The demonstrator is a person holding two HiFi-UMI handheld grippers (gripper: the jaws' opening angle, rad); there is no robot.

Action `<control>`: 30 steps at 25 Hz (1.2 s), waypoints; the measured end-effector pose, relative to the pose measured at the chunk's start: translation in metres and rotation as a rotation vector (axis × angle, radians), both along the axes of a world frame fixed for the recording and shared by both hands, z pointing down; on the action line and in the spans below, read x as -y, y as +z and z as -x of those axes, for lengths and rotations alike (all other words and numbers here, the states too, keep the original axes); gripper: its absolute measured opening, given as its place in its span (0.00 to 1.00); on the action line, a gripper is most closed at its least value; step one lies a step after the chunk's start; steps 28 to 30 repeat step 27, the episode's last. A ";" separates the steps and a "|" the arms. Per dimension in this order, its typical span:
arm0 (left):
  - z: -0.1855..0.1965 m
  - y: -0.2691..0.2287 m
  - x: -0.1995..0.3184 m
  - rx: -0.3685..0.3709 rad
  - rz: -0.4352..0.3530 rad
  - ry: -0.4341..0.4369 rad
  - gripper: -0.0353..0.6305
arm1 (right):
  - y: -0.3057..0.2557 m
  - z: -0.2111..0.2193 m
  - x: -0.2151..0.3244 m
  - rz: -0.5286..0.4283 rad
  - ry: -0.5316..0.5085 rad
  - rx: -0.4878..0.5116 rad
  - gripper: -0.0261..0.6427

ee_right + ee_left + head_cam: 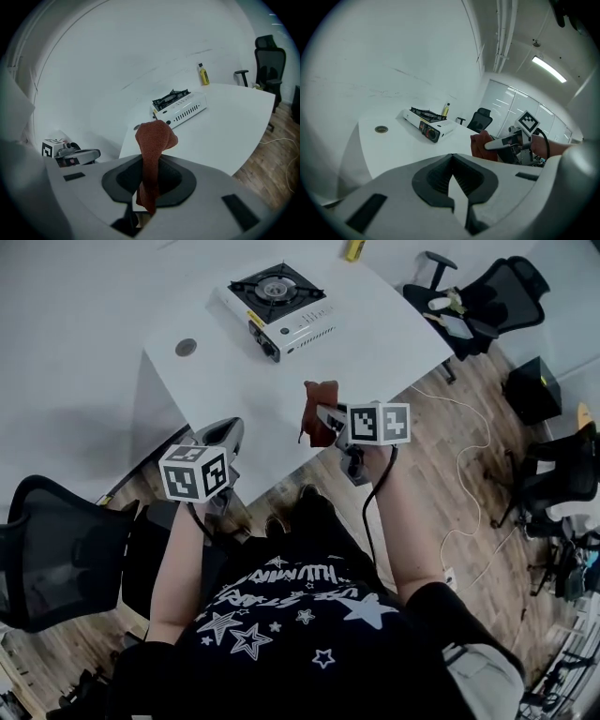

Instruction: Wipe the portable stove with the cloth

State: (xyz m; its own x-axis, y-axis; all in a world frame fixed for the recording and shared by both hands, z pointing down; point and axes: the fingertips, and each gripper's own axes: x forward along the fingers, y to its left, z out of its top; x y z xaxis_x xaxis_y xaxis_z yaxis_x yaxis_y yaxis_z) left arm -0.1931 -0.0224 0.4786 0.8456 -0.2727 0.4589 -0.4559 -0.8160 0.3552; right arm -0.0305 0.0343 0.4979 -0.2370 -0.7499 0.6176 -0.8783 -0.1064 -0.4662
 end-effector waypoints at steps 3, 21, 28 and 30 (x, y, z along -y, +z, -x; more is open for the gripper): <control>0.000 0.000 -0.005 -0.002 0.002 0.007 0.06 | -0.001 0.003 -0.005 0.002 -0.005 -0.007 0.13; -0.010 -0.009 -0.083 0.013 -0.019 0.018 0.06 | -0.004 0.021 -0.084 -0.005 -0.047 0.009 0.13; -0.011 -0.011 -0.118 0.012 -0.023 0.017 0.06 | -0.006 0.023 -0.117 -0.008 -0.058 0.008 0.13; -0.011 -0.011 -0.118 0.012 -0.023 0.017 0.06 | -0.006 0.023 -0.117 -0.008 -0.058 0.008 0.13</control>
